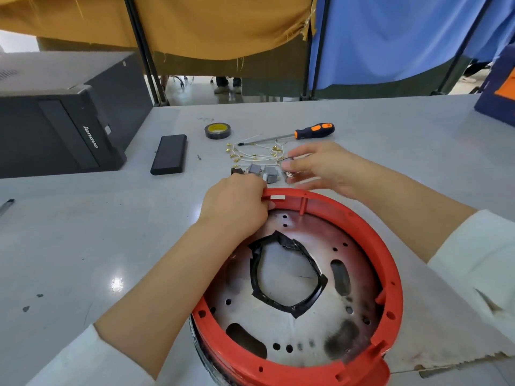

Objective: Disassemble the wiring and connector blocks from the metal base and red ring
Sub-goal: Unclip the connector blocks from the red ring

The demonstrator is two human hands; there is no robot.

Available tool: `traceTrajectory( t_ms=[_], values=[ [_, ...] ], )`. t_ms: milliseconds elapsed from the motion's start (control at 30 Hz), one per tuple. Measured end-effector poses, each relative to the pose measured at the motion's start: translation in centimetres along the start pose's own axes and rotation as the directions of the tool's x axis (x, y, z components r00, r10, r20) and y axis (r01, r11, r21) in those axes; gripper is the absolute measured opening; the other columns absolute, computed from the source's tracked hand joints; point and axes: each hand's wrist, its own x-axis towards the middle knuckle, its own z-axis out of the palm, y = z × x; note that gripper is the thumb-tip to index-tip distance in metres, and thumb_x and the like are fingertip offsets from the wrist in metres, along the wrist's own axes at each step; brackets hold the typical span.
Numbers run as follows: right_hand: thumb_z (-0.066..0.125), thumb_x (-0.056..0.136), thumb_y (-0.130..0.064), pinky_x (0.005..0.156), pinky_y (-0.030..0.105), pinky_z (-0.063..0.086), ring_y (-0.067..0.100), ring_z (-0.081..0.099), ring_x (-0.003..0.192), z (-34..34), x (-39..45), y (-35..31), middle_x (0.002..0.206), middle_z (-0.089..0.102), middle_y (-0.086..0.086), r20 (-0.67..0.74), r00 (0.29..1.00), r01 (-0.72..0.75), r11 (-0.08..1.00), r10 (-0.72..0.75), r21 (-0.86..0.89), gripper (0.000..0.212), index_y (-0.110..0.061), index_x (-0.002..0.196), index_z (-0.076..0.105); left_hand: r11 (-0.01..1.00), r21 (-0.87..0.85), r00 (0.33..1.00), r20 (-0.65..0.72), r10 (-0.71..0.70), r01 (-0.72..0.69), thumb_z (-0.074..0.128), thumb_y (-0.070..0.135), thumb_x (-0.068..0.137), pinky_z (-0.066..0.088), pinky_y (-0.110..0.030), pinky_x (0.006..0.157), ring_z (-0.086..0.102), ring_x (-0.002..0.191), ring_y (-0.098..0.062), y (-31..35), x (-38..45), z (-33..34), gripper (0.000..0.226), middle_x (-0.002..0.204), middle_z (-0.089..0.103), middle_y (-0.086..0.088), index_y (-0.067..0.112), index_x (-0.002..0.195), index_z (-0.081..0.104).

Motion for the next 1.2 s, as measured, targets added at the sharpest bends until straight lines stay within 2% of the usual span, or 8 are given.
traceTrajectory(
  t_ms=[67, 133, 233, 433, 833, 1033, 1100, 1200],
  values=[
    [0.069, 0.086, -0.011, 0.069, 0.029, 0.054, 0.020, 0.061, 0.086, -1.5, 1.1, 0.7, 0.111, 0.060, 0.008, -0.066, 0.994, 0.062, 0.964, -0.082, -0.258, 0.044, -0.012, 0.126, 0.051, 1.000, -0.004, 1.000, -0.002, 0.005, -0.005, 0.056, 0.042, 0.088, 0.034, -0.028, 0.062, 0.059, 0.086, -0.026, 0.0, 0.0, 0.1, 0.019, 0.087, 0.063, -0.002, 0.024, 0.090, 0.062],
    [0.064, 0.087, -0.010, 0.073, 0.028, 0.047, 0.020, 0.054, 0.086, -2.9, 2.3, 1.5, 0.117, 0.056, 0.009, -0.034, 0.988, 0.099, 0.776, -0.152, -0.624, 0.048, -0.012, 0.132, 0.047, 1.000, -0.017, 1.000, 0.005, 0.004, -0.004, 0.055, 0.042, 0.088, 0.035, -0.028, 0.061, 0.059, 0.085, -0.025, -0.1, 0.0, 0.1, 0.019, 0.086, 0.063, -0.001, 0.024, 0.089, 0.061],
    [0.057, 0.088, -0.006, 0.078, 0.026, 0.039, 0.019, 0.050, 0.093, -3.5, 3.9, 2.8, 0.121, 0.056, 0.009, 0.067, 0.987, 0.138, 0.562, -0.145, -0.815, 0.050, -0.012, 0.136, 0.043, 0.999, -0.037, 1.000, 0.017, 0.001, -0.001, 0.056, 0.043, 0.087, 0.035, -0.028, 0.060, 0.059, 0.082, -0.023, -0.2, 0.0, 0.1, 0.019, 0.080, 0.063, 0.001, 0.025, 0.088, 0.062],
    [0.071, 0.083, -0.033, 0.084, 0.027, 0.040, 0.016, 0.050, 0.099, -2.8, 6.4, 3.3, 0.119, 0.051, -0.001, 0.158, 0.985, 0.168, 0.597, -0.069, -0.785, 0.061, -0.022, 0.136, 0.042, 0.999, -0.037, 1.000, 0.006, 0.008, -0.008, 0.056, 0.042, 0.086, 0.029, -0.028, 0.055, 0.047, 0.072, -0.021, -0.4, -0.1, 0.1, 0.015, 0.073, 0.051, 0.006, 0.027, 0.084, 0.058],
    [0.065, 0.088, -0.029, 0.084, 0.023, 0.036, 0.013, 0.048, 0.100, -0.8, 6.0, 2.3, 0.129, 0.049, 0.007, 0.173, 0.956, 0.285, 0.610, -0.236, -0.739, 0.045, -0.020, 0.130, 0.052, 0.999, -0.049, 0.999, 0.034, 0.011, -0.010, 0.055, 0.032, 0.090, 0.031, -0.029, 0.057, 0.050, 0.075, -0.023, -0.3, 0.0, 0.0, 0.006, 0.080, 0.055, 0.003, 0.027, 0.086, 0.057],
    [0.054, 0.093, -0.043, 0.073, 0.023, 0.046, 0.012, 0.060, 0.089, -0.7, -1.0, 0.4, 0.104, 0.066, -0.001, 0.166, 0.957, 0.290, 0.786, -0.238, -0.545, 0.027, -0.022, 0.107, 0.063, 0.999, -0.044, 0.999, 0.033, -0.005, 0.007, 0.056, 0.031, 0.088, 0.033, -0.030, 0.060, 0.048, 0.076, -0.024, -0.2, -0.2, -0.2, 0.007, 0.087, 0.058, -0.001, 0.024, 0.086, 0.056],
    [0.055, 0.088, -0.050, 0.078, 0.023, 0.045, 0.010, 0.060, 0.088, -0.5, -3.6, 0.5, 0.098, 0.066, -0.005, 0.218, 0.957, 0.285, 0.762, -0.192, -0.582, 0.030, -0.025, 0.104, 0.062, 0.998, -0.055, 0.999, 0.043, -0.010, 0.012, 0.057, 0.029, 0.088, 0.035, -0.030, 0.062, 0.052, 0.080, -0.024, 0.0, -0.1, -0.3, 0.008, 0.089, 0.060, -0.002, 0.022, 0.091, 0.059],
    [0.062, 0.088, -0.038, 0.064, 0.023, 0.041, 0.009, 0.056, 0.078, -0.5, -6.2, 1.9, 0.100, 0.061, -0.006, 0.225, 0.965, 0.260, 0.638, -0.137, -0.725, 0.026, -0.027, 0.110, 0.053, 0.989, -0.137, 0.991, 0.134, -0.032, 0.050, 0.062, 0.028, 0.085, 0.039, -0.028, 0.073, 0.057, 0.099, -0.025, -0.1, 0.2, -1.0, 0.021, 0.104, 0.063, 0.000, 0.024, 0.106, 0.063]
  ],
)
